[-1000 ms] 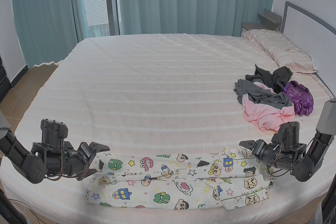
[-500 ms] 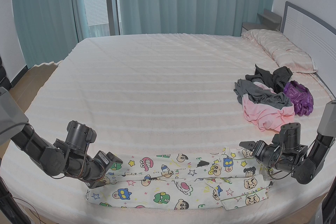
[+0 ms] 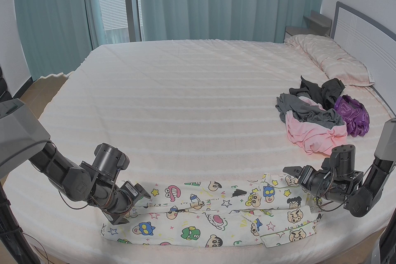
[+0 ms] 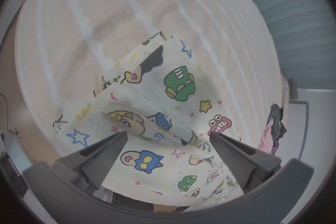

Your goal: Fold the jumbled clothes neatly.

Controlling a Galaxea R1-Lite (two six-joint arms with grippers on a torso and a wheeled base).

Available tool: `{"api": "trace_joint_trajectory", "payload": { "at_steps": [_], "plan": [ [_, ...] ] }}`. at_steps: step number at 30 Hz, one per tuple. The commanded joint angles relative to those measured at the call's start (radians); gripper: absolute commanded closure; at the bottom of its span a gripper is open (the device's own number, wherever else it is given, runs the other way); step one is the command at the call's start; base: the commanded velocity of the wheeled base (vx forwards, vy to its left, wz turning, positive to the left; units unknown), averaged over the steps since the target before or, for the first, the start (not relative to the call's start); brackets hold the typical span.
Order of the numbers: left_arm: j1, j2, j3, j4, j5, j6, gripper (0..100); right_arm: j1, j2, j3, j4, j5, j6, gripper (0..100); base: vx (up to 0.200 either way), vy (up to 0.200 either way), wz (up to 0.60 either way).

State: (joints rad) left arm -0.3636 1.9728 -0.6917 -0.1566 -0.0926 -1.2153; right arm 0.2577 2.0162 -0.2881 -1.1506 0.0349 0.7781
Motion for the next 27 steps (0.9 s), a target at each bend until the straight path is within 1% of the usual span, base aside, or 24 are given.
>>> {"api": "trace_joint_trajectory", "payload": {
  "at_steps": [1,2,4,6,7,11,16,17,18,22,26,27],
  "plan": [
    [-0.006,0.031,-0.052,0.063,0.004,0.0,0,0.0,0.001,0.0,0.0,0.0,0.0,0,0.0,0.0,0.0],
    [-0.006,0.031,-0.052,0.063,0.004,0.0,0,0.0,0.001,0.0,0.0,0.0,0.0,0,0.0,0.0,0.0],
    [-0.006,0.034,-0.097,0.131,0.005,0.0,0,0.0,0.001,0.001,0.0,0.0,-0.003,0,0.0,0.0,0.0],
    [-0.003,0.04,-0.114,0.147,0.005,0.0,0,0.002,-0.001,0.001,0.0,0.0,-0.003,0,0.0,0.0,0.0],
    [-0.001,0.047,-0.127,0.155,0.007,0.0,100,0.002,-0.001,0.001,0.0,0.0,-0.003,0,0.0,0.0,0.0],
    [0.002,0.058,-0.138,0.172,0.027,0.002,100,0.002,-0.002,0.007,-0.001,0.0,-0.005,0,0.0,0.0,0.0],
    [0.003,0.06,-0.138,0.207,0.024,0.01,100,0.002,-0.001,0.007,-0.001,0.0,-0.005,0,0.0,0.0,0.0],
    [0.003,0.055,-0.138,0.247,0.022,0.043,100,0.003,-0.001,0.009,0.0,-0.001,-0.006,0,0.0,0.0,0.0],
    [0.005,0.054,-0.138,0.256,0.022,0.054,100,0.003,-0.001,0.009,-0.001,-0.001,-0.006,0,0.0,0.0,0.0],
    [0.003,0.044,-0.138,0.264,0.024,0.063,100,0.005,-0.002,0.009,-0.001,-0.001,-0.01,0,0.0,0.0,0.0],
    [-0.003,-0.011,-0.158,0.264,0.027,0.086,100,0.012,-0.01,0.014,-0.001,-0.001,-0.014,0,0.0,0.0,0.0],
    [-0.006,-0.025,-0.172,0.266,0.027,0.106,100,0.012,-0.016,0.012,-0.001,-0.001,-0.014,0,0.0,0.0,0.0]
  ]
}}
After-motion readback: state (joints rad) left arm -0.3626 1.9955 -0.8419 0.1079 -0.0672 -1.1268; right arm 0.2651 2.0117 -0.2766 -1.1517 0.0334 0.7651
